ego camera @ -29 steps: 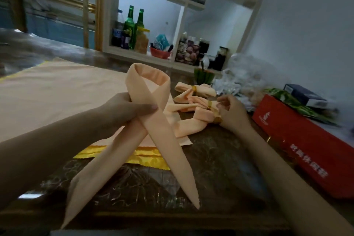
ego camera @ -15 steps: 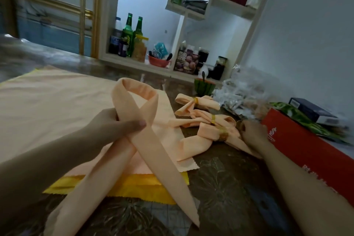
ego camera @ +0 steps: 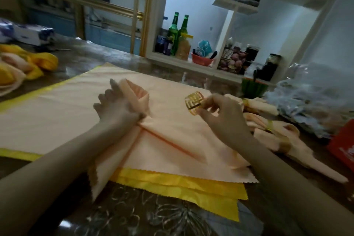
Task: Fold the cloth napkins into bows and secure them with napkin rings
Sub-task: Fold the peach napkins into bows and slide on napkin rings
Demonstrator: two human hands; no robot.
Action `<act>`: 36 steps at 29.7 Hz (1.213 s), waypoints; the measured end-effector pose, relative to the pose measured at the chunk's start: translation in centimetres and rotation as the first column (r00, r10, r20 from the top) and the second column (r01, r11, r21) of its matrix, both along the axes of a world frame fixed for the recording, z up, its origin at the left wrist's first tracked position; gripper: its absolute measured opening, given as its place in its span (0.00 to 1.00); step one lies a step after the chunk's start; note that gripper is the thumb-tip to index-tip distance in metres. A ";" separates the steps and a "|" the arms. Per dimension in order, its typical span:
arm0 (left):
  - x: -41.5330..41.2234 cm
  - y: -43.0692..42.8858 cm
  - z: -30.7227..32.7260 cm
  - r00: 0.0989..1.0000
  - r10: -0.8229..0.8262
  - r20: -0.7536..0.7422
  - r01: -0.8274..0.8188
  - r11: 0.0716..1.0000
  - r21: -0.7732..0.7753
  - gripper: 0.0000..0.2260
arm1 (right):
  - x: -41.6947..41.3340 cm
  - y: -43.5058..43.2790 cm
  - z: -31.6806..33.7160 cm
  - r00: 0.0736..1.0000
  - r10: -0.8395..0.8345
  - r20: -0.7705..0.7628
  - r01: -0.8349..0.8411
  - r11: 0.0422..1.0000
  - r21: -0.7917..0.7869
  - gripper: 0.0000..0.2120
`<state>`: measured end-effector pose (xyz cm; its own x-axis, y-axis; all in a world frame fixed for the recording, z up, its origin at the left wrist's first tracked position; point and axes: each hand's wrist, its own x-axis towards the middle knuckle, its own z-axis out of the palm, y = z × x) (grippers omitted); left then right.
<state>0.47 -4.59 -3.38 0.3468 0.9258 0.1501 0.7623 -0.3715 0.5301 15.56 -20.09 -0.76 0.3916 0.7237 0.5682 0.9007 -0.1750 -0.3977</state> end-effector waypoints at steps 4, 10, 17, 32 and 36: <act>0.9 -0.8 -0.1 0.906 -0.236 -0.350 0.370 0.844 0.388 0.30 | -2.4 3.7 -2.0 0.987 0.123 -0.108 -0.133 0.988 -0.085 0.06; 0.9 -0.8 -0.4 0.792 -0.602 -0.101 0.605 0.796 -0.007 0.18 | -2.3 2.6 -4.2 0.917 0.183 -0.354 -0.222 0.972 -0.074 0.06; 0.6 1.1 -1.4 0.736 -0.672 -0.086 0.671 0.740 -0.038 0.12 | -3.0 2.5 -4.0 0.813 0.158 -0.560 -0.246 0.966 -0.084 0.12; 0.4 1.1 -2.6 0.751 -0.619 0.230 0.550 0.779 0.301 0.05 | -3.9 2.9 -2.7 0.921 0.203 -0.333 -0.285 0.933 -0.218 0.15; 0.1 0.9 -2.5 0.741 -0.628 0.239 0.552 0.771 0.317 0.04 | -3.9 3.7 -3.1 0.942 0.193 -0.276 -0.270 0.922 -0.276 0.15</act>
